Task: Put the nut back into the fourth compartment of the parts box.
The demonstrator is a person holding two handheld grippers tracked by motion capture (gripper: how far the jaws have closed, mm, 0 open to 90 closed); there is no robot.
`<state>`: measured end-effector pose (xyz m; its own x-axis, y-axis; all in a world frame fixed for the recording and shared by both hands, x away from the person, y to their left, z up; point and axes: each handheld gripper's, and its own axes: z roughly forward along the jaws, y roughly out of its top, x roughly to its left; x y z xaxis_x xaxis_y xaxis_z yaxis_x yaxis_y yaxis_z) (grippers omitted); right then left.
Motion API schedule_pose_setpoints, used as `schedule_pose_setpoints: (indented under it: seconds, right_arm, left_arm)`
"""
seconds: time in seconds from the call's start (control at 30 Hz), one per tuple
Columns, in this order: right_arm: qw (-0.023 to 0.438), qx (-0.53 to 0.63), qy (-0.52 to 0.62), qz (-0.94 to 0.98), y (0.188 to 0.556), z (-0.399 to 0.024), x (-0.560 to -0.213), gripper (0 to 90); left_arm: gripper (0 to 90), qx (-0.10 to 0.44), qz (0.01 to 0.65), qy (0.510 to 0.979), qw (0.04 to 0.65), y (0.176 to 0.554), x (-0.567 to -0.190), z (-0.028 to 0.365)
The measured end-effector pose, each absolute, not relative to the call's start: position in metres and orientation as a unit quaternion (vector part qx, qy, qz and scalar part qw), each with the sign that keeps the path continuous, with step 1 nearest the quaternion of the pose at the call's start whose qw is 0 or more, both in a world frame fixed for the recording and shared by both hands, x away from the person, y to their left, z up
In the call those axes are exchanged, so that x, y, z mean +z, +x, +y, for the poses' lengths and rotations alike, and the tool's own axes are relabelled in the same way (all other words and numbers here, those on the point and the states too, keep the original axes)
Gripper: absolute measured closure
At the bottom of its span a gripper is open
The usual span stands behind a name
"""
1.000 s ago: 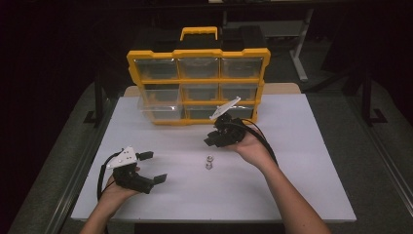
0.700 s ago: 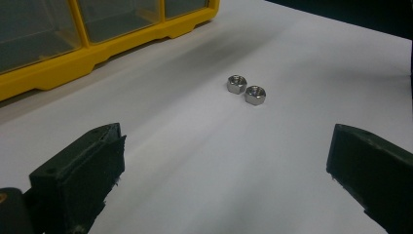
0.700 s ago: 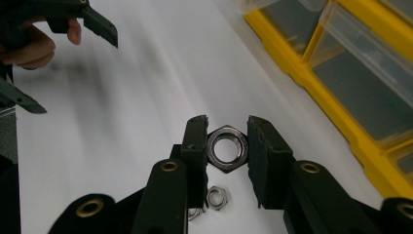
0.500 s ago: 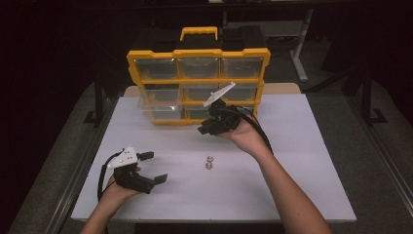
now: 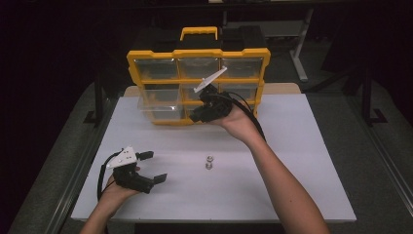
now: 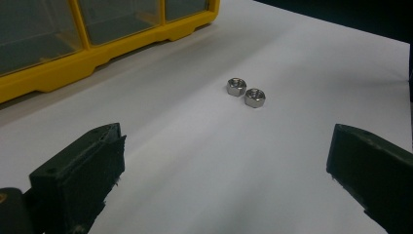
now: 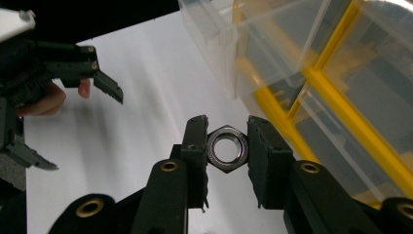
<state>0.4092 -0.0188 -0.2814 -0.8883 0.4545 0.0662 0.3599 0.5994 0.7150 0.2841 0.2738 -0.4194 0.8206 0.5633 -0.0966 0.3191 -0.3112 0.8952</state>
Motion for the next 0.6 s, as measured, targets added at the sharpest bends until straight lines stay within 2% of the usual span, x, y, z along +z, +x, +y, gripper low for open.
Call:
schedule_pose_setpoints:
  seconds: [0.6]
  right_arm:
    - [0.083, 0.398, 0.205, 0.89, 0.43, 0.01, -0.242, 69.0]
  left_arm:
    - [0.2, 0.117, 0.275, 0.8, 0.521, 0.284, -0.419, 0.274]
